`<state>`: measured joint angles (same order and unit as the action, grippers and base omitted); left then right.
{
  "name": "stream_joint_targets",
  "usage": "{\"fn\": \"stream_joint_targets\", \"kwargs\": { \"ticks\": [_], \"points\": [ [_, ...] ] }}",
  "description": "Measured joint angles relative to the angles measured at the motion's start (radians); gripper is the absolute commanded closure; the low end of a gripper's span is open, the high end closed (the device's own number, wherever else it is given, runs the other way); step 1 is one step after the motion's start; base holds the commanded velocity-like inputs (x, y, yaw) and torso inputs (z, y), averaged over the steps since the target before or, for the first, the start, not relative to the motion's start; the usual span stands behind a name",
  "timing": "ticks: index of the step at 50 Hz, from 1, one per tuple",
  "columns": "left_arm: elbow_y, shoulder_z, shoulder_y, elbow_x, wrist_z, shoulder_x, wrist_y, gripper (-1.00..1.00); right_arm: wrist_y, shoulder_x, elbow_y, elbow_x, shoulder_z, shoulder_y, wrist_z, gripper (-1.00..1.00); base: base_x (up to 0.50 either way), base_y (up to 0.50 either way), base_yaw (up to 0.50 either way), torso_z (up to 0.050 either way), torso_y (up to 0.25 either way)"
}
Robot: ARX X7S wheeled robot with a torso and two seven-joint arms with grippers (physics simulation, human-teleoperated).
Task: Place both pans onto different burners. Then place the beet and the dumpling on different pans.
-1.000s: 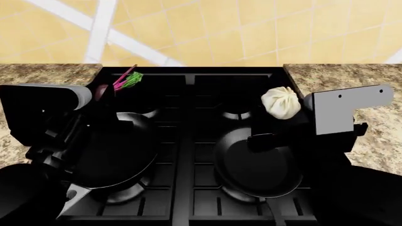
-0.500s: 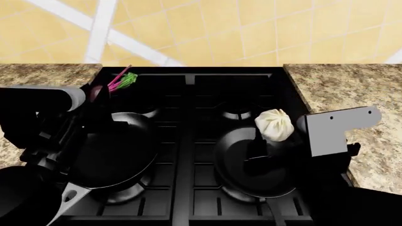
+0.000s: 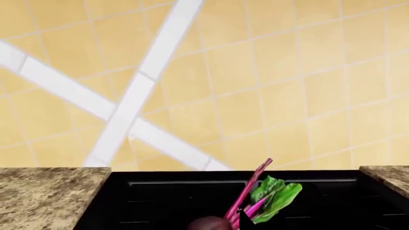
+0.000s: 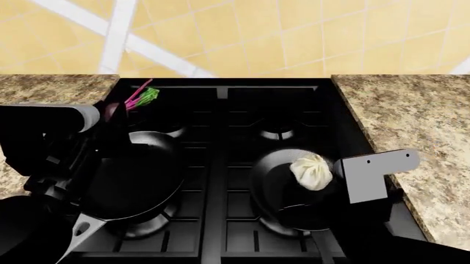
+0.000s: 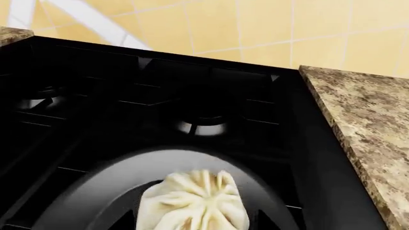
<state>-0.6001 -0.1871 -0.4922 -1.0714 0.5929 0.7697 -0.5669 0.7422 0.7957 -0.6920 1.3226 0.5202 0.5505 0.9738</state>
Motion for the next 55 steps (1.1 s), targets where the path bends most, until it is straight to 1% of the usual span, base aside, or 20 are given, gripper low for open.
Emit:
{"fn": "stream_joint_targets", "kwargs": {
  "ticks": [14,23,32,42,55],
  "points": [
    [0.002,0.001,0.004,-0.001,0.001,0.002,0.002,1.00,0.022,0.006,-0.010,0.029,-0.011,0.035,0.013,-1.00,0.00,0.00,0.00,0.000,0.000],
    [0.010,0.000,-0.004,-0.004,0.006,0.008,-0.008,1.00,0.035,0.029,-0.053,0.115,-0.055,0.129,0.070,-1.00,0.00,0.00,0.00,0.000,0.000],
    [0.026,-0.003,-0.018,-0.022,0.022,0.040,-0.049,1.00,0.033,0.059,-0.081,0.181,-0.103,0.208,0.115,-1.00,0.00,0.00,0.00,0.000,0.000],
    [0.039,-0.009,-0.007,-0.035,0.039,0.077,-0.091,1.00,0.020,0.073,-0.087,0.187,-0.129,0.219,0.115,-1.00,0.00,0.00,0.00,0.000,0.000],
    [0.044,-0.001,0.071,-0.029,0.046,0.107,-0.085,1.00,0.003,0.076,-0.077,0.167,-0.139,0.204,0.094,-1.00,0.00,0.00,0.00,0.000,0.000]
  ]
}}
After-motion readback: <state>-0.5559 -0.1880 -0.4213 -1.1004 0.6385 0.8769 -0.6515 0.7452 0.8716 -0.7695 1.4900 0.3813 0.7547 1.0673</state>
